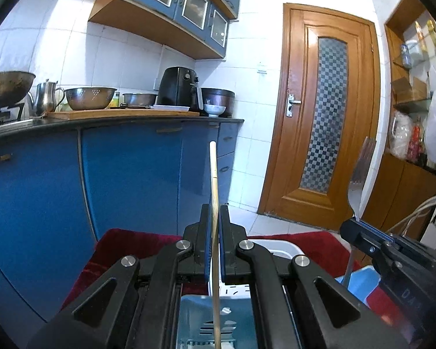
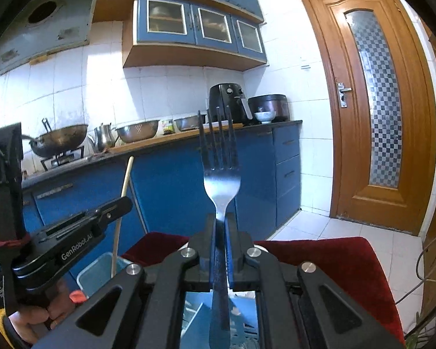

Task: Organize utensils
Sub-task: 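Lift the chopstick and fork and carry both over the blue holder, then open the left tool dropping the chopstick while the right tool releases the fork into the holder, then move both tools back down to the remaining utensils on the blanket, then grasp another wooden chopstick with the left tool while the right tool grasps a silver utensil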

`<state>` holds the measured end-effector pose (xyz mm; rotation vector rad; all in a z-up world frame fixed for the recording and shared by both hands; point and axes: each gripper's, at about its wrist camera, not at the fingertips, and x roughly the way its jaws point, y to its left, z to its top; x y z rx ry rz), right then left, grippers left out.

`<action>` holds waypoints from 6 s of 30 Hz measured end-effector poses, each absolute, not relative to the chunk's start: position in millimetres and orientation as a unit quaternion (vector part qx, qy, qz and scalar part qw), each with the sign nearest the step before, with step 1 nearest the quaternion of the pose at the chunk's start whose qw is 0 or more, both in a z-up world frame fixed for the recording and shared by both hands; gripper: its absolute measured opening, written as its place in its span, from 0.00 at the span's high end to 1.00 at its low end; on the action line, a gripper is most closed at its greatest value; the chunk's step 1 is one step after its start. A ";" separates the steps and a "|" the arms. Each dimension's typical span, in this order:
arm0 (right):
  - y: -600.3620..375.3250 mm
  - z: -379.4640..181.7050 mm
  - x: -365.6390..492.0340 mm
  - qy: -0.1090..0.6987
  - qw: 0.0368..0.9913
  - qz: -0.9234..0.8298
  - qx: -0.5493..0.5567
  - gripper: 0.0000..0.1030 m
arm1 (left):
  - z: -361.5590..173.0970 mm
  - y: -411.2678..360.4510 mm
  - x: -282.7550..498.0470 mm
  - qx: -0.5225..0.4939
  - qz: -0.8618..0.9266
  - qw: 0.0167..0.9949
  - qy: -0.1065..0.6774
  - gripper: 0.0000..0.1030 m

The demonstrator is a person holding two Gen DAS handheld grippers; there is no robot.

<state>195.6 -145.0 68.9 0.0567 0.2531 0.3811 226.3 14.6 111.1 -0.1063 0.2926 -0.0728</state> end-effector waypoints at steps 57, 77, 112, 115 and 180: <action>-166.2 80.6 51.2 0.295 0.933 0.202 0.050 0.48 | 162.5 22.0 30.4 -0.019 -0.072 0.969 0.237 0.57; -180.5 16.3 13.1 0.382 0.905 0.177 0.066 0.48 | 77.9 0.2 9.9 -0.003 -0.085 0.927 0.366 0.57; -201.5 -26.5 10.4 0.420 0.889 0.154 0.099 0.48 | -1.5 -43.1 46.0 0.048 -0.091 0.874 0.475 0.57; -202.6 -28.7 11.4 0.422 0.888 0.153 0.100 0.48 | -2.1 -45.6 57.8 0.049 -0.088 0.873 0.476 0.57; -156.8 36.4 59.4 0.328 0.923 0.190 0.064 0.94 | 94.8 19.9 47.9 -0.079 -0.097 0.944 0.307 0.98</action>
